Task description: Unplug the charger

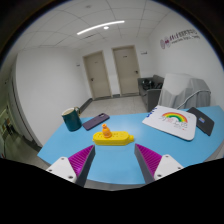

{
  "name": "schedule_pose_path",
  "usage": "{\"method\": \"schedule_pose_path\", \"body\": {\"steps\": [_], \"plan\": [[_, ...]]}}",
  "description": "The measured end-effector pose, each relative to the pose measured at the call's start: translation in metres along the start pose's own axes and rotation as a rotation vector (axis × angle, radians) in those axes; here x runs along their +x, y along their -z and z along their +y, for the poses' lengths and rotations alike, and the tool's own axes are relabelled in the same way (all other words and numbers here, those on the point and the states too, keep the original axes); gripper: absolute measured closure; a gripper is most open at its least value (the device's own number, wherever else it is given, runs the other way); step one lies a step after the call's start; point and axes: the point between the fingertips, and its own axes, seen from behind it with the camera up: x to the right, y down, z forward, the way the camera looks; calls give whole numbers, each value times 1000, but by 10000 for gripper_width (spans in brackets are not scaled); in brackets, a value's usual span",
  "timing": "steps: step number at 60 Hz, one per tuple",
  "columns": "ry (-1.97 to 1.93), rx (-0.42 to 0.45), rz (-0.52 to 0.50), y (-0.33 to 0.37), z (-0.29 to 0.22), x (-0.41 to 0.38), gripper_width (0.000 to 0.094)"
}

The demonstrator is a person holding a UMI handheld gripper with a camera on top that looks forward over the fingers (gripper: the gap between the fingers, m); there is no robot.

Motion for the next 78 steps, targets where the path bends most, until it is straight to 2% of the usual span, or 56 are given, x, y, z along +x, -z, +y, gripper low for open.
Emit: {"method": "schedule_pose_path", "body": {"steps": [7,16,20,22,23,24,27,28,29,31,39,45,49,52,56,60,65,70,78], "plan": [[-5,-6,50,-70,0,-22,115],[-1,47,127,-139,-15,-28,133],[3,38,166,-161,-11,-22,189],[3,31,178,-170,-8,-19,237],[1,23,185,-174,-5,-17,293],[8,30,196,-176,-6,-15,289],[68,52,229,-180,-9,-9,569],[75,49,210,-182,-7,-14,593],[74,57,198,-182,-8,-17,706],[67,64,216,-181,-7,-15,713],[112,55,260,-185,-9,-14,861],[100,21,278,-178,-19,-15,869],[115,148,252,-151,-82,-32,871],[177,241,271,-123,-129,-34,871],[214,294,314,-93,-173,-20,870],[202,314,351,-71,-190,3,869],[197,248,421,-59,-178,42,870],[173,64,471,-70,-112,83,867],[64,-192,452,-82,-19,124,858]]}}
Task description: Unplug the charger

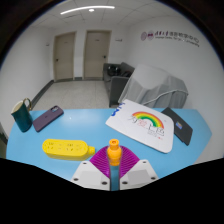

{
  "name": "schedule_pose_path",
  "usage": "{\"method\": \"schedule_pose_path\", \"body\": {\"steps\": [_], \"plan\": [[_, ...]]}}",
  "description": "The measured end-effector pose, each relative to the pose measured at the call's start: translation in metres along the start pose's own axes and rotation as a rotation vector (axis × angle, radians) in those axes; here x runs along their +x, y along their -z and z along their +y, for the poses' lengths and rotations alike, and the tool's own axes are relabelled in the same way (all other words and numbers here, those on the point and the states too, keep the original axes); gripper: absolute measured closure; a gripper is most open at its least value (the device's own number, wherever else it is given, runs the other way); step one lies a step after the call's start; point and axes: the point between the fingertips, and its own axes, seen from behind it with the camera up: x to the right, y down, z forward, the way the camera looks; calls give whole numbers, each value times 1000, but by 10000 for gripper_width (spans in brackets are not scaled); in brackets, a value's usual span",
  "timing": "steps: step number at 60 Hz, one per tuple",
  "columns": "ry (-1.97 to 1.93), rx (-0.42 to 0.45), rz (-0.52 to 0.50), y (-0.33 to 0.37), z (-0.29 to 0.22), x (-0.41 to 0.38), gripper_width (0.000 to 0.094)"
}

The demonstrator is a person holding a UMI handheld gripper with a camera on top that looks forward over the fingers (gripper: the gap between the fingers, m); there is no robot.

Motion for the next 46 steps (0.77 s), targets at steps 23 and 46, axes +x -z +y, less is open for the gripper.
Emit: {"method": "schedule_pose_path", "body": {"steps": [23,46], "plan": [[16,-104,-94,-46,42,-11,411],[-97,31,-252,64,50,20,97]]}}
